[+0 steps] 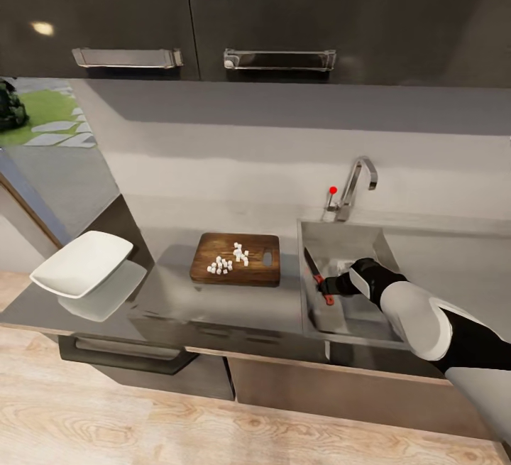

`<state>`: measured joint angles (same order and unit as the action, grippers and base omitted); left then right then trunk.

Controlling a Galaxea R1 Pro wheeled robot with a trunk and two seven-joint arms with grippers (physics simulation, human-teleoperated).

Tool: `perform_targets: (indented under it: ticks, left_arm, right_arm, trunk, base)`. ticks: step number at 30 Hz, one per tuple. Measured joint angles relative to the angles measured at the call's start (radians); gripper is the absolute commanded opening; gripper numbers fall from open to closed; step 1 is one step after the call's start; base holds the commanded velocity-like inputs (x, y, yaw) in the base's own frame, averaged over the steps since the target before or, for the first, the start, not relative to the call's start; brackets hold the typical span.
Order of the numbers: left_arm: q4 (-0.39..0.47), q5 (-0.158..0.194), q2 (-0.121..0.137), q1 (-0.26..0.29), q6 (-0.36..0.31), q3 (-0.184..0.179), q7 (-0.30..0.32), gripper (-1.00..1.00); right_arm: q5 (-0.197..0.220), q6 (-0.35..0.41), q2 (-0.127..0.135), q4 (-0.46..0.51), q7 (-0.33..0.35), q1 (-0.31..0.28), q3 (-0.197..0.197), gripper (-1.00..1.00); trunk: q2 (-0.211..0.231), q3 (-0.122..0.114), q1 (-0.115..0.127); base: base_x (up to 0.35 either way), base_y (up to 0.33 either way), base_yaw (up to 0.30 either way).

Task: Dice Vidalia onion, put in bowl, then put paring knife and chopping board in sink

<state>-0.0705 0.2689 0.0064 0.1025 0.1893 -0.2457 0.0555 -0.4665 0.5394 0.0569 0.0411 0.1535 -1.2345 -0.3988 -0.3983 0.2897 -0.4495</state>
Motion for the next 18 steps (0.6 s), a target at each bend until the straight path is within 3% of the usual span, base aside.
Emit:
perform_targets:
  ticks: [6,18]
  left_arm:
    - [0.0,0.0,0.0,0.0,0.0,0.0,0.0,1.0]
    - [0.0,0.0,0.0,0.0,0.0,0.0,0.0,1.0]
  right_arm:
    - [-0.002,-0.072,0.006,-0.005,0.031,0.0,0.001,1.0]
    - [-0.003,-0.071,0.004,0.0,0.032,0.0,0.001,1.0]
  trunk:
    - [0.0,0.0,0.0]
    - [0.0,0.0,0.0]
  base:
    - [0.0,0.0,0.0]
    - [0.0,0.0,0.0]
